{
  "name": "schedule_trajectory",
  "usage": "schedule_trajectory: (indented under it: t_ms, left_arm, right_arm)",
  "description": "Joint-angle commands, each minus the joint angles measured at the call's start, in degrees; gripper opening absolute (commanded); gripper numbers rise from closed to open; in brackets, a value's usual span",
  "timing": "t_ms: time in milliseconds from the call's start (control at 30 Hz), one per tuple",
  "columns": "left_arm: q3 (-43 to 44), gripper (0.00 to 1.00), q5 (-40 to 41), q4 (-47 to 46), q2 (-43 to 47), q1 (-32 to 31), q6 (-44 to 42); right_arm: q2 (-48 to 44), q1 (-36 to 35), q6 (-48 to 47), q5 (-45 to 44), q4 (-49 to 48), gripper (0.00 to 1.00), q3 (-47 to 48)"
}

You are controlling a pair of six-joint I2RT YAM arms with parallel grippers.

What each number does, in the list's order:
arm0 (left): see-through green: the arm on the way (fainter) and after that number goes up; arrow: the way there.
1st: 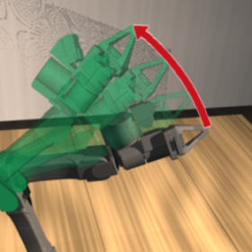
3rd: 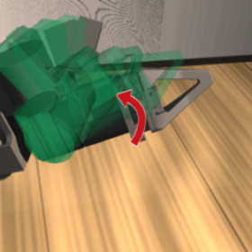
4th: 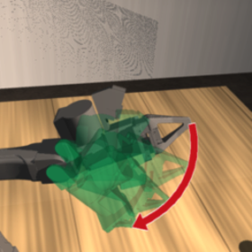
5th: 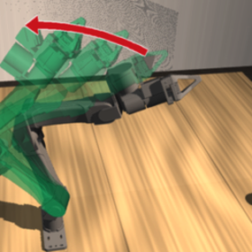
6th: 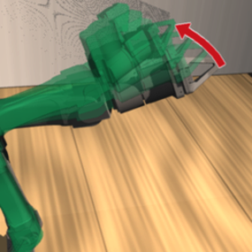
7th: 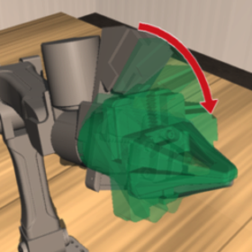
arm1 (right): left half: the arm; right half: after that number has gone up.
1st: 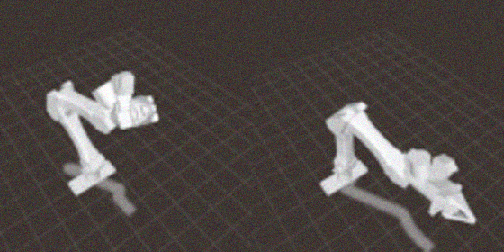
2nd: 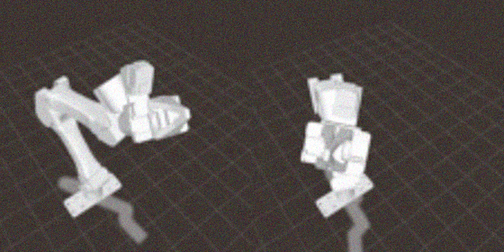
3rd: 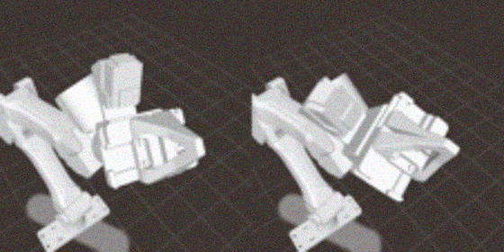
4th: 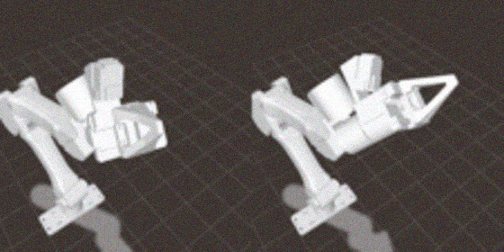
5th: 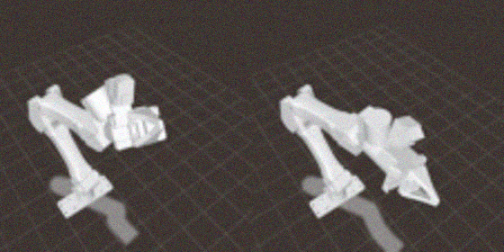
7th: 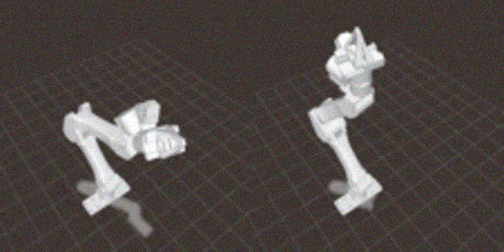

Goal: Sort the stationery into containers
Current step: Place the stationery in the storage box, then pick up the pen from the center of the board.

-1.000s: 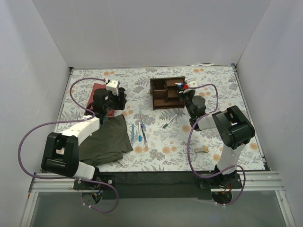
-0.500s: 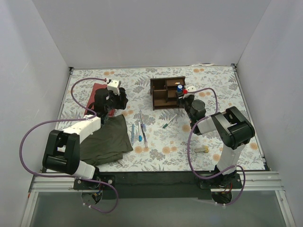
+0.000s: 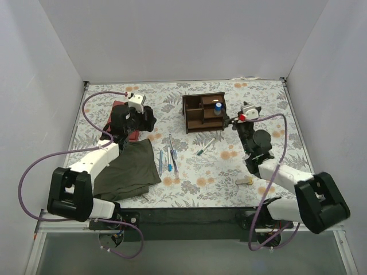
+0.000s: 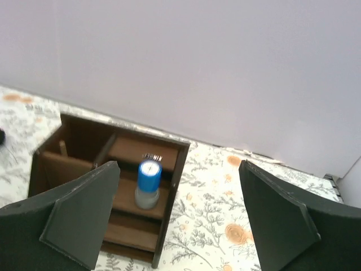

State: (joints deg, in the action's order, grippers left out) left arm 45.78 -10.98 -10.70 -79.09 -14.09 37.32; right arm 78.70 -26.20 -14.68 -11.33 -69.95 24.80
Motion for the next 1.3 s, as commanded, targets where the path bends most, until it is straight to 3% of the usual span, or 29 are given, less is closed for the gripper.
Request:
schedule_trajectory:
  t_ms: [0,133,167,200,233,367,567,833,1033,1267]
  left_arm:
    - [2.2,0.72,-5.2,8.3,7.1,-1.9,-3.5]
    - [7.0,0.73,-7.9,19.5,7.7,-7.6,-6.6]
    - [9.1,0.73,-8.4,24.0,6.2,-8.0,-5.4]
    - [11.6,0.72,-6.8,26.8,3.9,-8.0,-4.2]
    - [18.9,0.69,-2.1,34.4,-3.3,-8.0,7.4]
    - [24.4,0.61,0.2,40.0,-8.0,-7.9,16.1]
    - [26.2,0.47,2.2,42.2,-11.2,-7.8,28.3]
    - [31.8,0.43,4.7,42.1,-21.9,-8.0,29.0]
    - [35.0,0.44,7.6,41.8,-27.9,-8.1,27.0]
    - [36.8,0.41,6.0,42.0,-31.4,-8.1,26.1]
  right_arm:
    - [-16.8,1.1,11.7,1.4,33.6,0.98,8.2]
    - [-21.7,1.1,14.3,10.9,74.7,0.98,21.0]
    - [-20.3,1.1,14.3,7.2,86.1,0.98,25.8]
    - [-19.5,1.1,14.1,2.3,91.5,0.98,28.2]
    - [-19.5,1.2,11.4,-5.8,97.3,0.98,29.8]
    - [-20.6,2.8,7.7,3.8,101.1,0.98,31.6]
    - [-19.2,5.0,9.6,9.5,103.4,0.98,33.0]
    - [-10.1,6.2,11.4,14.1,103.0,0.96,37.3]
    - [-10.9,7.2,7.4,18.6,101.2,0.97,38.2]
    - [-11.4,8.7,10.0,20.1,99.4,0.96,37.5]
